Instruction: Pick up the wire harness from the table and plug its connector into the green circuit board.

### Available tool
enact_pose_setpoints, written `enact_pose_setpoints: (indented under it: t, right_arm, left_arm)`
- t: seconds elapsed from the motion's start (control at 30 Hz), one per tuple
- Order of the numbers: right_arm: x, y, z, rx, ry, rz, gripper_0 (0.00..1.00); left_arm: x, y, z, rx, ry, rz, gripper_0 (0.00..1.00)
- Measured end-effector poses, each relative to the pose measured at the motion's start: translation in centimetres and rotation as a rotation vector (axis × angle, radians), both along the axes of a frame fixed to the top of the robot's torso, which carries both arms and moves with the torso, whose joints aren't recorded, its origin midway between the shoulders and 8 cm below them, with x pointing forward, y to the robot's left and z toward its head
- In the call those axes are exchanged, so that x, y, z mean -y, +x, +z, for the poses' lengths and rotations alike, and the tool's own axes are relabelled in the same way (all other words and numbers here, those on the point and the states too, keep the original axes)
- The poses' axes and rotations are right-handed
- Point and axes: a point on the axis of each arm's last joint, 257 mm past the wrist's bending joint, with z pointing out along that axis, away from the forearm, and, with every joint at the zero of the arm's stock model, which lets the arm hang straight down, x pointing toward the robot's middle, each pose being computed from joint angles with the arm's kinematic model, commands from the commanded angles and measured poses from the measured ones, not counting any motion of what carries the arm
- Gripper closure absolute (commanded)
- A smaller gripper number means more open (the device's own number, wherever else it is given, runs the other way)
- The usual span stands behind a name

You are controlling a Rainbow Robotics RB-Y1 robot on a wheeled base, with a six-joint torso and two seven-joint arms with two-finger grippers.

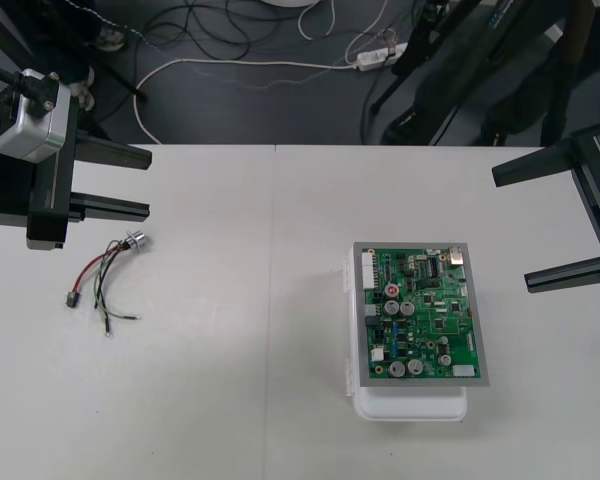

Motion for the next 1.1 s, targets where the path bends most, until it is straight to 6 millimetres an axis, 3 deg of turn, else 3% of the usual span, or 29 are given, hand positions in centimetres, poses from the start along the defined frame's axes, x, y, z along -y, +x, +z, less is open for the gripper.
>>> enact_pose_setpoints:
  t: [1.1]
  right_arm:
    - [0.00,0.00,0.00,0.000,0.000,0.000,0.00]
  left_arm:
    - [0.00,0.00,0.00,0.000,0.000,0.000,0.56]
